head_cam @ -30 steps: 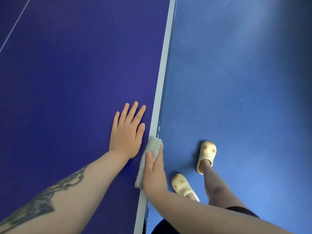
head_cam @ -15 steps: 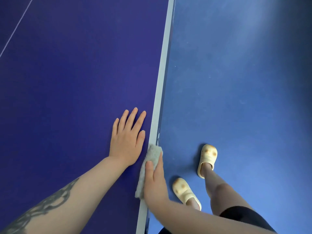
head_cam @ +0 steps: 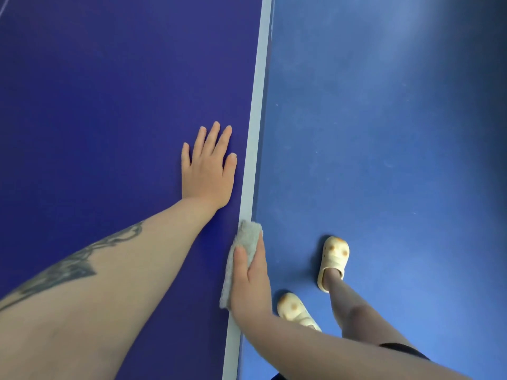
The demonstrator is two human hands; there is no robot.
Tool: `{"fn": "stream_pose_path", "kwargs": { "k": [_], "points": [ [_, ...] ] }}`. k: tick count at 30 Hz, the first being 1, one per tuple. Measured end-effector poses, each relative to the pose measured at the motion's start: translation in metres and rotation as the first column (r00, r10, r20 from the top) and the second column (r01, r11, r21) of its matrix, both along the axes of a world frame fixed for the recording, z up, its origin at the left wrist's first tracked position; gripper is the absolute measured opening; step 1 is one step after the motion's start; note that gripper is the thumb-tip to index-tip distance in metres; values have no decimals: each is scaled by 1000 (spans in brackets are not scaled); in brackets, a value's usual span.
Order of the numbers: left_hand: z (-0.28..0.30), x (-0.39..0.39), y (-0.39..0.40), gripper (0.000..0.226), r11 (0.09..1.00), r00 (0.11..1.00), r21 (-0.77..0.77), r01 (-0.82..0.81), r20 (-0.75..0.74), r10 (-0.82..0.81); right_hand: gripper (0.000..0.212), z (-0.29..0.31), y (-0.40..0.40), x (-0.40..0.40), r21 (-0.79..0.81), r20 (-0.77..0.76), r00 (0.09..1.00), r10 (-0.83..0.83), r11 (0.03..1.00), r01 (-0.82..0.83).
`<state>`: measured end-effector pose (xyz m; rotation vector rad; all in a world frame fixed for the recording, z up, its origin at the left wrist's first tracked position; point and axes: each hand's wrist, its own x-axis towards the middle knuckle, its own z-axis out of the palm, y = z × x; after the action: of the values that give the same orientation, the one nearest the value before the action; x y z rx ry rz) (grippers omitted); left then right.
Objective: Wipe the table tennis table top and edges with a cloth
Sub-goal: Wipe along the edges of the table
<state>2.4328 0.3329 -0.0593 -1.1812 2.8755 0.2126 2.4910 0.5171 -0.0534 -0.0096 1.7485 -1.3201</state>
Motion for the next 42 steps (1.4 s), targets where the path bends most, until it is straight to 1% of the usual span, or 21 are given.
{"fn": "stream_pose_path", "kwargs": {
  "k": [3,6,8,10,13,15,17,19,21,24,27,29,33,35,37,39,42],
  "points": [
    [-2,-1,-1,54,1000,999,17,-10,-46,11,55,-4,-45,-50,21,-48,998,-31,999,32],
    [-1,1,0,55,1000,997,27,-7,-71,8,57,-9,-78,-86,0,-64,994,-83,997,83],
    [0,1,0,58,999,997,36,-11,-71,13,57,-8,-74,-81,-9,-75,995,-72,997,72],
    [1,1,0,59,999,998,38,-12,-63,14,57,-7,-57,-61,11,-65,996,-56,998,57],
    [3,-1,1,59,999,998,37,-12,-56,14,54,-2,-40,-40,49,-11,998,-59,997,60],
    [2,-1,0,59,999,999,37,-12,-47,14,53,-4,-54,-55,52,-29,998,-62,997,63],
    [2,-2,-1,59,999,999,44,-17,-38,19,55,-8,-80,-87,26,-68,996,-57,998,59],
    [2,-2,-1,58,999,999,45,-21,-37,23,56,-12,-106,-122,7,-49,996,-74,997,74],
    [1,-1,-1,57,999,999,41,-20,-32,22,58,-15,-112,-133,-15,-25,997,-78,997,78],
    [2,0,-2,57,999,999,48,-23,-38,25,56,-10,-85,-103,-14,-21,1000,-13,1000,13],
    [2,-1,-3,57,999,999,49,-15,-33,17,51,1,-61,-75,5,43,999,-8,1000,8],
    [2,-1,-3,56,998,999,53,-18,-32,19,51,0,-74,-93,4,62,998,-21,1000,21],
    [1,-1,-4,55,999,999,43,-18,-32,19,53,-12,-127,-158,-37,-6,1000,-23,999,23],
    [2,-1,-3,55,999,999,41,-10,-30,12,55,-15,-137,-170,-46,-8,999,-31,998,30],
    [2,1,-2,55,998,999,60,-14,-45,17,55,-12,-120,-157,-62,8,1000,-3,998,4],
    [3,1,-1,55,997,998,71,-21,-57,25,55,-7,-88,-128,-76,23,999,41,996,-39],
    [3,-2,-2,55,998,999,62,-18,-45,21,48,-5,-64,-100,-111,55,997,54,993,-48]
  ]
}}
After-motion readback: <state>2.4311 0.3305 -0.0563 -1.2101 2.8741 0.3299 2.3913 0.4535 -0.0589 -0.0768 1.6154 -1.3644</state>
